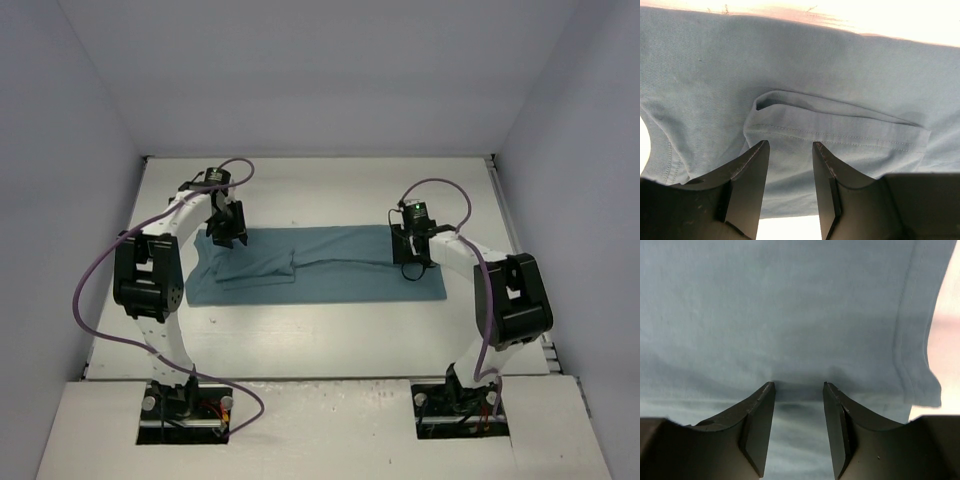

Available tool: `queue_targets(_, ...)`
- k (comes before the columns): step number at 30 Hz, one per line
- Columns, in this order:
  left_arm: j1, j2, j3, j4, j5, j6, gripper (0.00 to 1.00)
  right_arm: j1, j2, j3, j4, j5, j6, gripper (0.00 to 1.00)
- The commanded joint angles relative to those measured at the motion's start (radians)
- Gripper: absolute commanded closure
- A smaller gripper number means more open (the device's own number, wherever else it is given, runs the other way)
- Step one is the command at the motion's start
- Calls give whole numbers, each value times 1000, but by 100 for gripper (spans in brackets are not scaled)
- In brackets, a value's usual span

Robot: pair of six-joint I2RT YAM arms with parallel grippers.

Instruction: Fold and stack the t-shirts

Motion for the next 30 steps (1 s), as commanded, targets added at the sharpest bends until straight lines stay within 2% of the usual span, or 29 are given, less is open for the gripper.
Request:
queue_targets(1,-7,-71,8,6,-2,-10,63,3,-116,-57,22,9,34,59)
queue_targets(9,-7,-76,10,6,2,-12,63,5,-151,-118,22,6,60,59)
queue_targets(16,-4,-93,49,2,-11,-10,63,9,-278,-21,13,-2,28,59)
queue_targets(19,-2,-59,75,-3,-22,-16,63,9,-247,28,11,5,14,58)
queue_targets(25,-1,58,128,-17,-43,-22,62,6,-74,40,14,-2,38,56)
queue_targets(30,-1,164,215,-37,-45,-23,63,8,-48,0,23,0,80,56)
